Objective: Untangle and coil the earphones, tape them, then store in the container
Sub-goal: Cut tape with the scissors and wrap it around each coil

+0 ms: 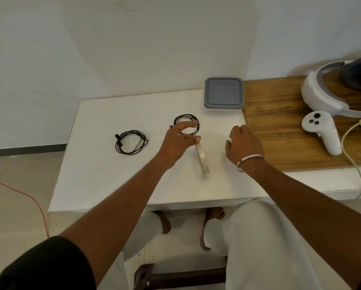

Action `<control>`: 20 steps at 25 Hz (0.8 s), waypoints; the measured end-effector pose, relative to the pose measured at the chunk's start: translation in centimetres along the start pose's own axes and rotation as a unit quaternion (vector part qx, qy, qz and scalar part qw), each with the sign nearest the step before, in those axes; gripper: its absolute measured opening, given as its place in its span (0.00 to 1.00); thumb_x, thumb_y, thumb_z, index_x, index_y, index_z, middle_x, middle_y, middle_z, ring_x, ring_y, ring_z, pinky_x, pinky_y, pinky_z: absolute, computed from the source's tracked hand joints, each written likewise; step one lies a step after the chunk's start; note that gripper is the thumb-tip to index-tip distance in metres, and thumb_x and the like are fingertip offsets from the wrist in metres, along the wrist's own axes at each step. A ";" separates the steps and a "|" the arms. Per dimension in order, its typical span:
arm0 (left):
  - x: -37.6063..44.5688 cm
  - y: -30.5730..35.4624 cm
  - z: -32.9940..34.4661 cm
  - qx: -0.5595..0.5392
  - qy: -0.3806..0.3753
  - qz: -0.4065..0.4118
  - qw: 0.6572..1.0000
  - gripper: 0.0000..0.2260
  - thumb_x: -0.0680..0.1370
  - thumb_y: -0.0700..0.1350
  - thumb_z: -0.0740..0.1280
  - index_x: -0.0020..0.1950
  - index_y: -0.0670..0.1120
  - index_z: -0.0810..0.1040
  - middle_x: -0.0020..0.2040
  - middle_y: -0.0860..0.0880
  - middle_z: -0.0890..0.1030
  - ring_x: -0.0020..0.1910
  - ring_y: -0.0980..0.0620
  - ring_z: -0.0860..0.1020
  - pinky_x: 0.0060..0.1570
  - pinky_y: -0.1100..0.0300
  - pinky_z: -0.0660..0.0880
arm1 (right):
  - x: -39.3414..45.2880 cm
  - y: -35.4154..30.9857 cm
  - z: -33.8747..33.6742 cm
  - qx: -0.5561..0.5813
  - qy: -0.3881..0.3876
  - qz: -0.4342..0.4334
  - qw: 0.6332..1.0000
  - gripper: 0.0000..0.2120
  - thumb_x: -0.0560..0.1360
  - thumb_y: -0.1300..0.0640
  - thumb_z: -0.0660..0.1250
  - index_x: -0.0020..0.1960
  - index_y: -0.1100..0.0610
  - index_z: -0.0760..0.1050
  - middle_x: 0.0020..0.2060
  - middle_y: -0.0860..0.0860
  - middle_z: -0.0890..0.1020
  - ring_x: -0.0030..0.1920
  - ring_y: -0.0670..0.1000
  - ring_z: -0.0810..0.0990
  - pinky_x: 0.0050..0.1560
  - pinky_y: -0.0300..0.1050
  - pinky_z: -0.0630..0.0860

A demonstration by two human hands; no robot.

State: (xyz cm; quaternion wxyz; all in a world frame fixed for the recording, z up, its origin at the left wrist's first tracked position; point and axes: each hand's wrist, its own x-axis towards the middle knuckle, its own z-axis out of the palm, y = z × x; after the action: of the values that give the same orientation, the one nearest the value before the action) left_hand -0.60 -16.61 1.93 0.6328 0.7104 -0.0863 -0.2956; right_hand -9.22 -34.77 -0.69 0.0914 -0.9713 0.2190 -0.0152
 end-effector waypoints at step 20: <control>0.0 1.0 1.6 0.060 -0.057 0.016 0.996 0.22 0.74 0.31 0.71 0.67 0.43 0.75 0.65 0.50 0.76 0.46 0.55 0.82 0.44 0.70 0.76 | -2.2 2.3 -1.8 -0.057 -0.111 0.099 0.987 0.20 0.77 0.47 0.60 0.61 0.62 0.68 0.54 0.57 0.75 0.51 0.57 0.79 0.44 0.48 0.73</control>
State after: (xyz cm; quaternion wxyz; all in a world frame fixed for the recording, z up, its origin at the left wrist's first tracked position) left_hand -1.22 -18.13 2.84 0.5873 0.7279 -0.1511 -0.3200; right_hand -12.30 -36.15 0.66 0.0611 -0.9440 0.3032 0.1148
